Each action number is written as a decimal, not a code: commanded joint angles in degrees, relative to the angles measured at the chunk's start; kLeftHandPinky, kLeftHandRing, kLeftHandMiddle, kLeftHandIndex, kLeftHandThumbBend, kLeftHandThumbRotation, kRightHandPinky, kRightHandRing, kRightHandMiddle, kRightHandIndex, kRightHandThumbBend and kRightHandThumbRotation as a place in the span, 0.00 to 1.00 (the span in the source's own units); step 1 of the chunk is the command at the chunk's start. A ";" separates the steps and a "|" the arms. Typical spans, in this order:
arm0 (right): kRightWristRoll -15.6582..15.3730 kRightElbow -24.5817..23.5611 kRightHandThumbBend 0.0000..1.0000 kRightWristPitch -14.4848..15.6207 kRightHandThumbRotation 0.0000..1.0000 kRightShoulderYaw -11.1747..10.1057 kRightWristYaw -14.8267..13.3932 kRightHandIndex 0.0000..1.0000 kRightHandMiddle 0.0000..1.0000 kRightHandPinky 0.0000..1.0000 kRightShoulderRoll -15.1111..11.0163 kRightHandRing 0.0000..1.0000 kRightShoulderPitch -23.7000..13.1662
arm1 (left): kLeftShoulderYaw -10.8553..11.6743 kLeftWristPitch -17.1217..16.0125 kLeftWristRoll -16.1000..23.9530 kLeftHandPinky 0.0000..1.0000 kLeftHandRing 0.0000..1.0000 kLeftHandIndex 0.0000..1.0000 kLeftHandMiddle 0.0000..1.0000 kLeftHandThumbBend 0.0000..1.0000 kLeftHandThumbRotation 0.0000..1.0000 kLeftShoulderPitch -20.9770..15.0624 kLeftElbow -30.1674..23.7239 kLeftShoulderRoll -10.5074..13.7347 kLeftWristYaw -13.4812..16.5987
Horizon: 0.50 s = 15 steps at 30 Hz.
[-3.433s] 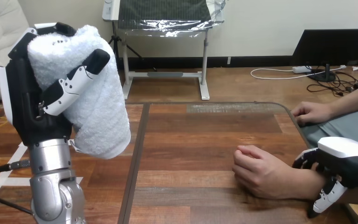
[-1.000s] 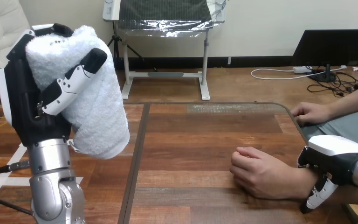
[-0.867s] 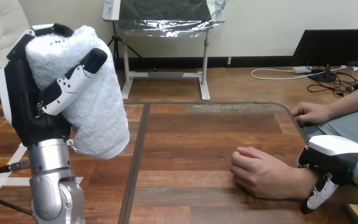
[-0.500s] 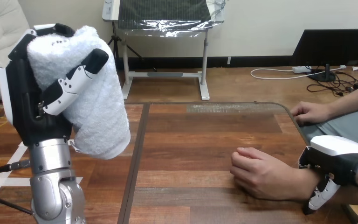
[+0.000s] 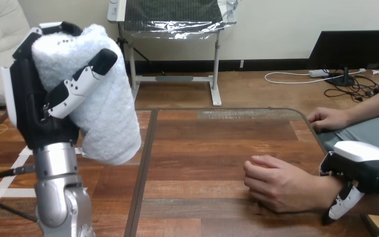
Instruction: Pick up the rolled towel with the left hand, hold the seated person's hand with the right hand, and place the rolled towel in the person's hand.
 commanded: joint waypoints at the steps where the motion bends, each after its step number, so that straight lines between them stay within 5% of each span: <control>1: 2.65 -1.84 0.82 0.22 0.04 -2.19 -0.27 0.37 0.34 0.20 0.04 0.26 -1.11 | -0.18 -1.39 -0.97 0.25 0.32 0.40 0.39 0.66 0.00 -6.43 2.89 -0.46 -1.44; 15: 4.90 -3.50 0.82 -0.45 0.05 -5.15 -0.14 0.38 0.35 0.22 -1.10 0.27 -2.67 | 0.30 -2.14 -0.85 0.27 0.33 0.40 0.40 0.68 0.00 -10.79 11.15 -1.40 -1.40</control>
